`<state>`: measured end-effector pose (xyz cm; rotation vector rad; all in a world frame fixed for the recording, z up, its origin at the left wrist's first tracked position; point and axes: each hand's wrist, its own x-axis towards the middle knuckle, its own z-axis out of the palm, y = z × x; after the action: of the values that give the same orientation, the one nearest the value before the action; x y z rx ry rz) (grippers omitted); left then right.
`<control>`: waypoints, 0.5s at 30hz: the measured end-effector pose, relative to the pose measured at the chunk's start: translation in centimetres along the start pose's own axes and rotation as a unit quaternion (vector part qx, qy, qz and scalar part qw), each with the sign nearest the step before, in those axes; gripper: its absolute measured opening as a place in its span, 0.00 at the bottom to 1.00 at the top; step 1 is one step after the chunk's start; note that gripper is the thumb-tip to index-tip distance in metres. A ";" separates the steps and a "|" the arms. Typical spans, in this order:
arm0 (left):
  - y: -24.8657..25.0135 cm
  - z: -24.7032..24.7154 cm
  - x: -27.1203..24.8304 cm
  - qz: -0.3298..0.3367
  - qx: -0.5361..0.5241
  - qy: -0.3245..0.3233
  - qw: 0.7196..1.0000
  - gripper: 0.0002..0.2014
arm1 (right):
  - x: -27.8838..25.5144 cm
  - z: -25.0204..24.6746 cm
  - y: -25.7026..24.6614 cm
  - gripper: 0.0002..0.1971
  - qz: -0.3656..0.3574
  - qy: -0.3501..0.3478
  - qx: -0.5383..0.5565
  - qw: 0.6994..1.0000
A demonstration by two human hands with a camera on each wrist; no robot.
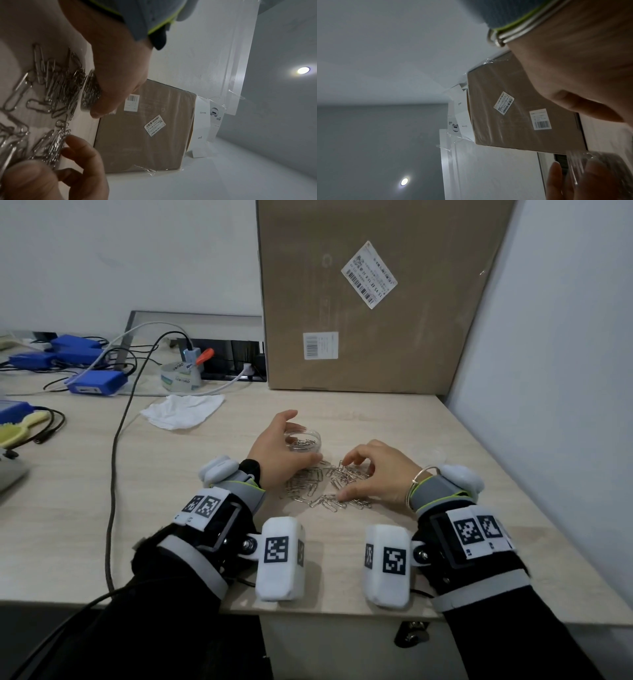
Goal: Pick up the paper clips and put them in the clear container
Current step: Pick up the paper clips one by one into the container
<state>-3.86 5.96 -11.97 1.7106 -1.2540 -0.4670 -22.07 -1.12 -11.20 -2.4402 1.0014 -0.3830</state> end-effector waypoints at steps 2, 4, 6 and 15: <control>0.0 0.0 0.0 -0.002 0.004 -0.001 1.000 0.41 | 0.2 0.2 -0.1 0.24 -0.010 0.006 -0.013 1.000; 0.1 0.0 0.0 -0.002 0.005 -0.003 1.000 0.41 | 0.5 0.4 -0.2 0.18 -0.022 0.018 -0.016 0.999; 0.1 0.0 0.1 -0.002 0.005 -0.006 1.000 0.42 | 0.8 0.7 -0.2 0.12 -0.031 0.022 -0.023 0.999; 0.0 0.2 0.1 -0.003 0.009 -0.010 1.000 0.43 | 1.4 1.3 -0.6 0.06 -0.035 0.081 -0.010 0.996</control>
<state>-3.96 5.74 -12.02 1.7299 -1.2718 -0.4785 -20.16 -1.37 -11.91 -2.5005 0.9903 -0.6056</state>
